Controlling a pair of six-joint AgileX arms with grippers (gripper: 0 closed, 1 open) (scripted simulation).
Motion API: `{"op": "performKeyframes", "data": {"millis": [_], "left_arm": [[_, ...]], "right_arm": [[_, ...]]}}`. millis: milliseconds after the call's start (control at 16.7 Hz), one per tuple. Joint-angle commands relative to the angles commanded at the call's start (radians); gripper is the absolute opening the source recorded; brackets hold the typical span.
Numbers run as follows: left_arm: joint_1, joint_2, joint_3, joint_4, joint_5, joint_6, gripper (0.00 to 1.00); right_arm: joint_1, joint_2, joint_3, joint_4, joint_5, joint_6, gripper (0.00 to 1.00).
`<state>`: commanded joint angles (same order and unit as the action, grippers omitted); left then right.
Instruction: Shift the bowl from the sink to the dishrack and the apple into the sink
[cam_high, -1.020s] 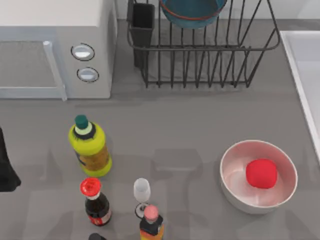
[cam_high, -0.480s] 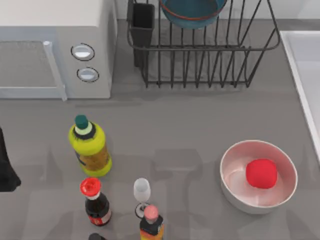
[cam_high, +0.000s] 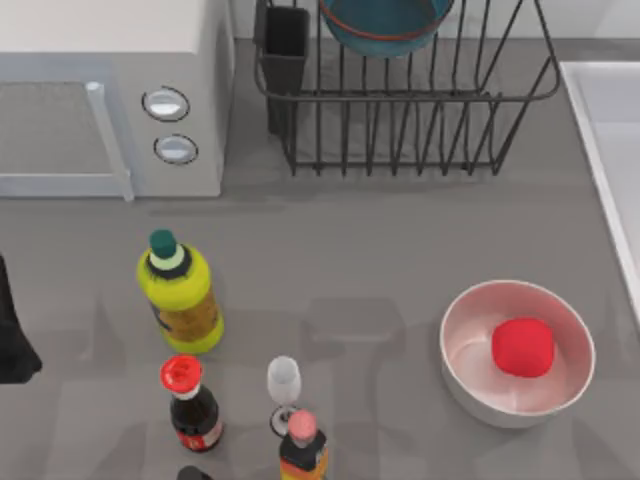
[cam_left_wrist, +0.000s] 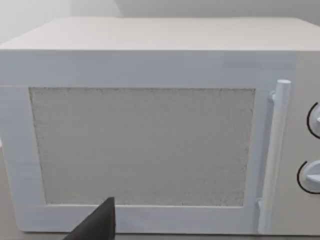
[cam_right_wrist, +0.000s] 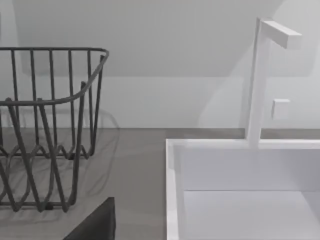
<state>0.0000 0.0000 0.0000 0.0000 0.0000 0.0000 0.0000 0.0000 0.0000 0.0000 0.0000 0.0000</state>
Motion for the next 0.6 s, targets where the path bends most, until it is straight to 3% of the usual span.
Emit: {"op": "performKeyframes", "data": {"millis": [600], "left_arm": [[0.0,0.0,0.0,0.0,0.0,0.0,1.0]], "right_arm": [[0.031,0.103,0.079,-0.071,0.001,0.034,1.0]]}}
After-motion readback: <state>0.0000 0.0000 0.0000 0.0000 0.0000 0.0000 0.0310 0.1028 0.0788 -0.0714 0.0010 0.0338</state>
